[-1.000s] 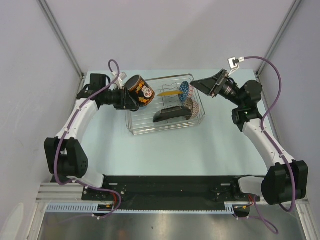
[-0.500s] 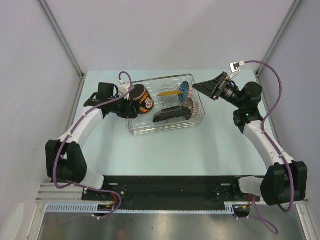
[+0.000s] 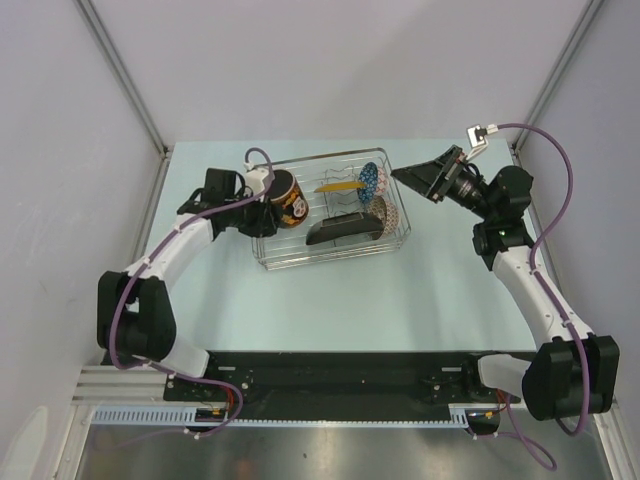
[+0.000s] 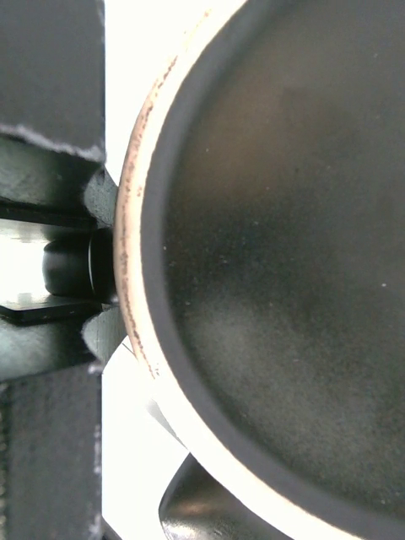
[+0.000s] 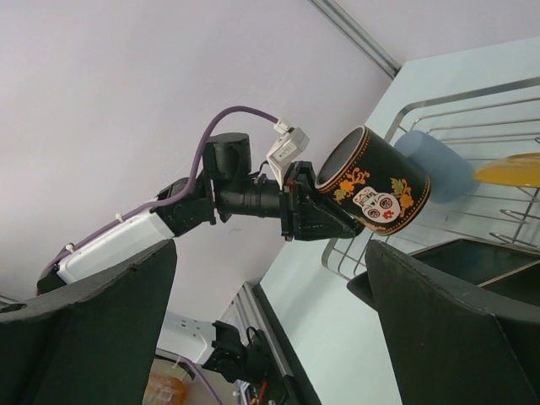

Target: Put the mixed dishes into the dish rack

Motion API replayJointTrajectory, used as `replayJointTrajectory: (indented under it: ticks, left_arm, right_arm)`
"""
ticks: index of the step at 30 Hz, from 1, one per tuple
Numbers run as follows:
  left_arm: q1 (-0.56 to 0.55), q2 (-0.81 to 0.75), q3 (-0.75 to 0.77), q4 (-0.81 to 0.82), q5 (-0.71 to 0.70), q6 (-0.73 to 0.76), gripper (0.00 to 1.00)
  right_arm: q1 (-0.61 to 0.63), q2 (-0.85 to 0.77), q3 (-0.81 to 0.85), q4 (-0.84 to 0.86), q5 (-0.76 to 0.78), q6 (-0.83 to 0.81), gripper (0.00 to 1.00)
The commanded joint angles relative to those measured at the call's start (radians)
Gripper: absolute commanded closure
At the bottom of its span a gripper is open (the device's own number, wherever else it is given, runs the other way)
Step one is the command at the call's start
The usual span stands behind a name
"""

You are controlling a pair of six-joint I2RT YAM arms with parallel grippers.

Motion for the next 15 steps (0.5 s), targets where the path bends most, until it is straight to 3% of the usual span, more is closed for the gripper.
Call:
replayJointTrajectory:
  ticks: [1, 15]
  left_arm:
    - [-0.029, -0.028, 0.023, 0.155, 0.041, 0.02, 1.0]
    - [-0.035, 0.029, 0.006, 0.14, -0.014, 0.049, 1.0]
  right_arm:
    - [-0.008, -0.022, -0.006, -0.008, -0.016, -0.02, 0.0]
    - [-0.01, -0.021, -0.007, -0.042, -0.013, -0.04, 0.0]
